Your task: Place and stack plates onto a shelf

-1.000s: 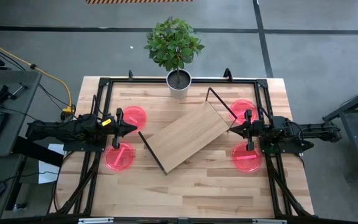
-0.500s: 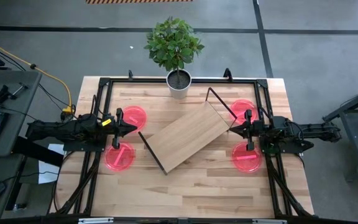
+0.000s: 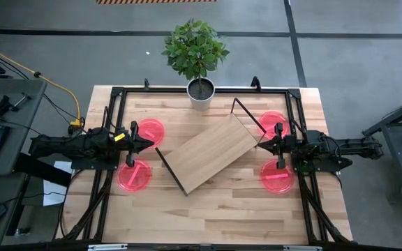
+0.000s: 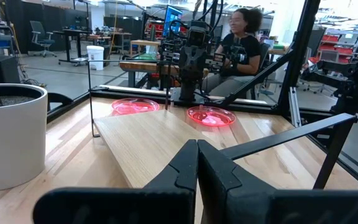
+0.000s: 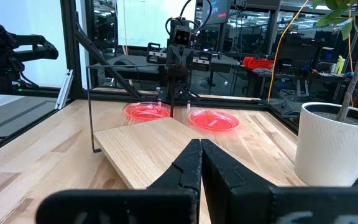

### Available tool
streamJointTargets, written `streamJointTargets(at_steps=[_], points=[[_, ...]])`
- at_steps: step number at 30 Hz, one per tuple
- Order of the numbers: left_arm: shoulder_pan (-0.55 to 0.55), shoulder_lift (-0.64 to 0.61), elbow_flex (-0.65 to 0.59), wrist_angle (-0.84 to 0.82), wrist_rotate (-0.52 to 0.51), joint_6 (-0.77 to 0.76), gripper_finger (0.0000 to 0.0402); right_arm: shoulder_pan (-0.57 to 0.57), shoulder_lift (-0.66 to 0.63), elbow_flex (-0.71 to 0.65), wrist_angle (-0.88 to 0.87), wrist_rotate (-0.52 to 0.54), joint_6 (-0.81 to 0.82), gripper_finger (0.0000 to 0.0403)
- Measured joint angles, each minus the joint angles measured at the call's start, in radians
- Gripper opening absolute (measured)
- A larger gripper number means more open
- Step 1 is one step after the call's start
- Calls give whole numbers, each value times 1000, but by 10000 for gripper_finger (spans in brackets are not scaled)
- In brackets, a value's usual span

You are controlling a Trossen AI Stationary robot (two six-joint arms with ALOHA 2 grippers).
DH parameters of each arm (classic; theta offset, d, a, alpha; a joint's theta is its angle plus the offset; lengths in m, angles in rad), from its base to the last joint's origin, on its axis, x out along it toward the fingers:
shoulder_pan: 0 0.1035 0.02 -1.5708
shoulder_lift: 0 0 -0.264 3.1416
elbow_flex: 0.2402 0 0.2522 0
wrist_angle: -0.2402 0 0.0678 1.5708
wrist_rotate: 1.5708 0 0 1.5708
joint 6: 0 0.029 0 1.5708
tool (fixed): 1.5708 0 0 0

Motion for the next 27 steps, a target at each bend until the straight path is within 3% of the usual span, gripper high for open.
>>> streamJointTargets(at_steps=[7, 12, 27], points=[[0, 0, 0, 0, 0, 0, 0, 0, 0, 0, 0, 0, -5, 0], [0, 0, 0, 0, -1, 58, 0, 0, 0, 0, 0, 3, -94, 0], [0, 0, 0, 0, -1, 51, 0, 0, 0, 0, 0, 3, -94, 0]])
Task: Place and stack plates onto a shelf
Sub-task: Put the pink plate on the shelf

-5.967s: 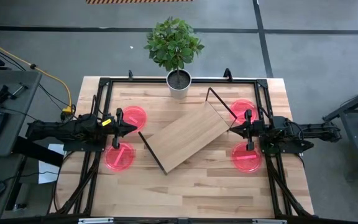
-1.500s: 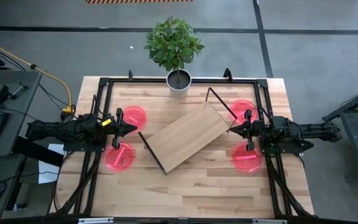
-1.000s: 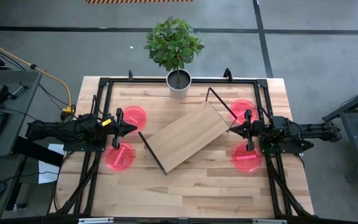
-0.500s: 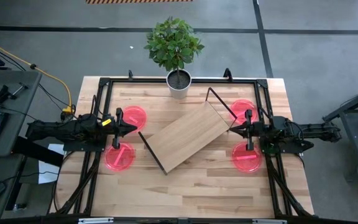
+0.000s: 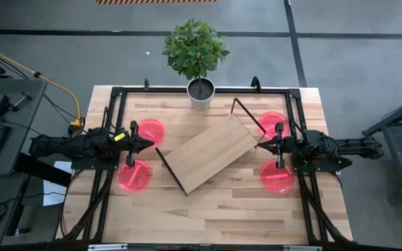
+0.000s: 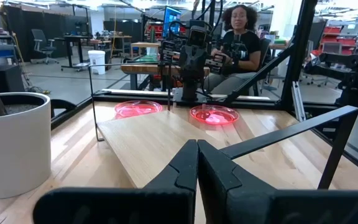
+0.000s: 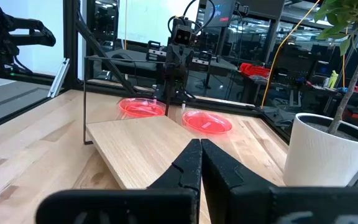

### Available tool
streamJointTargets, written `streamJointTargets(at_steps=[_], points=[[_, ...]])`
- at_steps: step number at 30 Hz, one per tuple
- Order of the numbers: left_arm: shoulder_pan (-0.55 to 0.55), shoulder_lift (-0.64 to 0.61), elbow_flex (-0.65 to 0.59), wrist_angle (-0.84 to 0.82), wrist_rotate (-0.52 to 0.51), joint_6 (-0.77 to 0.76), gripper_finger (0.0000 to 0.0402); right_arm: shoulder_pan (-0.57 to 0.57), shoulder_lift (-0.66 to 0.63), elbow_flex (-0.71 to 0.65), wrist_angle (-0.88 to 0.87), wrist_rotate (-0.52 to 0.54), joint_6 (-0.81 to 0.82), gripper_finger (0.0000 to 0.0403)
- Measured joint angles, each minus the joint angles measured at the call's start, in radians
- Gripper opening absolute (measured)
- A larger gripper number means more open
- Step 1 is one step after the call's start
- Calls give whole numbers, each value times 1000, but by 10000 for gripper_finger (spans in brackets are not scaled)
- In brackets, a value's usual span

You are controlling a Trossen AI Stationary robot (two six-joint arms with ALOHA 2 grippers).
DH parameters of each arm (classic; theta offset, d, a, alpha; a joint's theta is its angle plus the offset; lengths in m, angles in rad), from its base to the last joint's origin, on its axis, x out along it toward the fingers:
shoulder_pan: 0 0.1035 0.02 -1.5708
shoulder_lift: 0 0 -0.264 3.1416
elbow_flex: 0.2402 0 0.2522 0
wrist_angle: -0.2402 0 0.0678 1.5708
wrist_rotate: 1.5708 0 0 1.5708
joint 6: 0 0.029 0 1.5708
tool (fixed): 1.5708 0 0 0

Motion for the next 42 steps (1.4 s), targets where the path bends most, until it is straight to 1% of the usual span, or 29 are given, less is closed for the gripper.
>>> streamJointTargets(at_steps=[7, 9, 15, 21, 26, 29, 32, 34, 37, 39, 42], points=[[0, 0, 0, 0, 0, -2, 0, 0, 0, 0, 0, 0, -1, 0], [0, 0, 0, 0, 0, -25, 0, 0, 0, 0, 0, -1, 19, 0], [0, 0, 0, 0, 0, -77, 0, 0, 0, 0, 0, -2, 223, 0], [0, 0, 0, 0, 1, -77, 0, 0, 0, 0, 0, -2, 314, 0], [0, 0, 0, 0, 1, -77, 0, 0, 0, 0, 9, 2, 485, 0], [0, 0, 0, 0, 1, -77, 0, 0, 0, 0, 61, 24, 567, 0], [0, 0, 0, 0, 1, -77, 0, 0, 0, 0, 184, 83, 618, 0], [0, 0, 0, 0, 0, -77, 0, 0, 1, 0, 275, 82, 612, 0], [0, 0, 0, 0, 1, -77, 0, 0, 18, 0, 381, 84, 559, 0], [0, 0, 0, 0, 1, -77, 0, 0, 34, 7, 398, 125, 527, 0], [0, 0, 0, 0, 1, -77, 0, 0, 71, 40, 397, 246, 514, 0]])
